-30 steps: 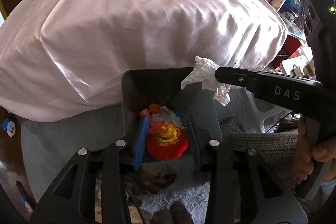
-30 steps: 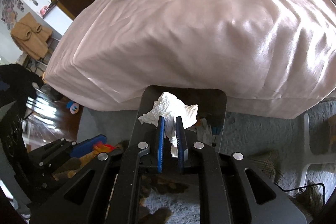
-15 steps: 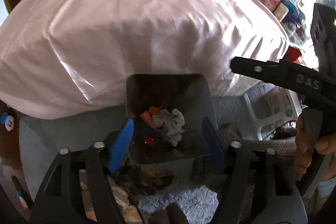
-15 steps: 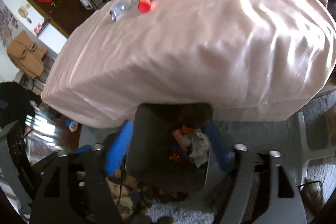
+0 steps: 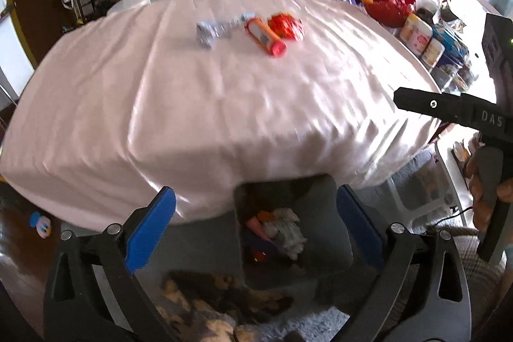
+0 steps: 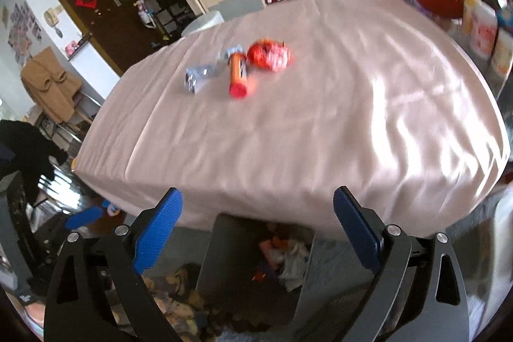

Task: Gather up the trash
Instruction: 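Grasp the clear plastic packet with the left tool while the right tool grasps the red candy wrapper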

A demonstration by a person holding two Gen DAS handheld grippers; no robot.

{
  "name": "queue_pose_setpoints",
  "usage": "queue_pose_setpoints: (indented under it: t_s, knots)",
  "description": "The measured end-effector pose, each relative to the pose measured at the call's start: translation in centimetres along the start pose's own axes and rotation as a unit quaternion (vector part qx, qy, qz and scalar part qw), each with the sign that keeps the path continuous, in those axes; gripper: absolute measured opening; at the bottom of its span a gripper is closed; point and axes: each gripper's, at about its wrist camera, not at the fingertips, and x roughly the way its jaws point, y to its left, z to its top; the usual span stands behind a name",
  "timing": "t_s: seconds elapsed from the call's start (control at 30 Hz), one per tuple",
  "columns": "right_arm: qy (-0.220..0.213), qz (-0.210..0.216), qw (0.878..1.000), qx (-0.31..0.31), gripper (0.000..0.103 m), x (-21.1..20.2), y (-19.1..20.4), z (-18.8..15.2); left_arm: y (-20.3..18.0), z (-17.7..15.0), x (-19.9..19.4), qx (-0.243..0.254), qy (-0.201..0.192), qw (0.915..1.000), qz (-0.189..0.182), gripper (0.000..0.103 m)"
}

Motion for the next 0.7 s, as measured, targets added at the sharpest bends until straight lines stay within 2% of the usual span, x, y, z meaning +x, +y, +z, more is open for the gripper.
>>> queue_pose_setpoints:
  t_s: [0.33, 0.47, 0.57, 0.7]
  knots:
    - [-0.023, -0.025, 0.999, -0.025, 0.095, 2.7, 0.2, 7.0, 3.9, 7.2, 1.1, -0.035, -0.02, 0.9991, 0.017, 0.095]
    - [-0.02, -0.032, 0.999, -0.02, 0.095, 5.0, -0.2, 9.2, 4.8, 10.1, 2.9, -0.031, -0.028, 0.9985, 0.035, 0.095]
    - [-0.026, -0.035, 0.999, -0.024, 0.095, 6.6, -0.1, 10.7, 5.5, 11.7, 4.4, -0.036, -0.029, 0.9983, 0.036, 0.095]
    - [-0.039, -0.021, 0.999, -0.002, 0.095, 8.6, -0.5, 13.1, 6.3, 14.0, 7.2, -0.043, -0.024, 0.9979, 0.042, 0.091]
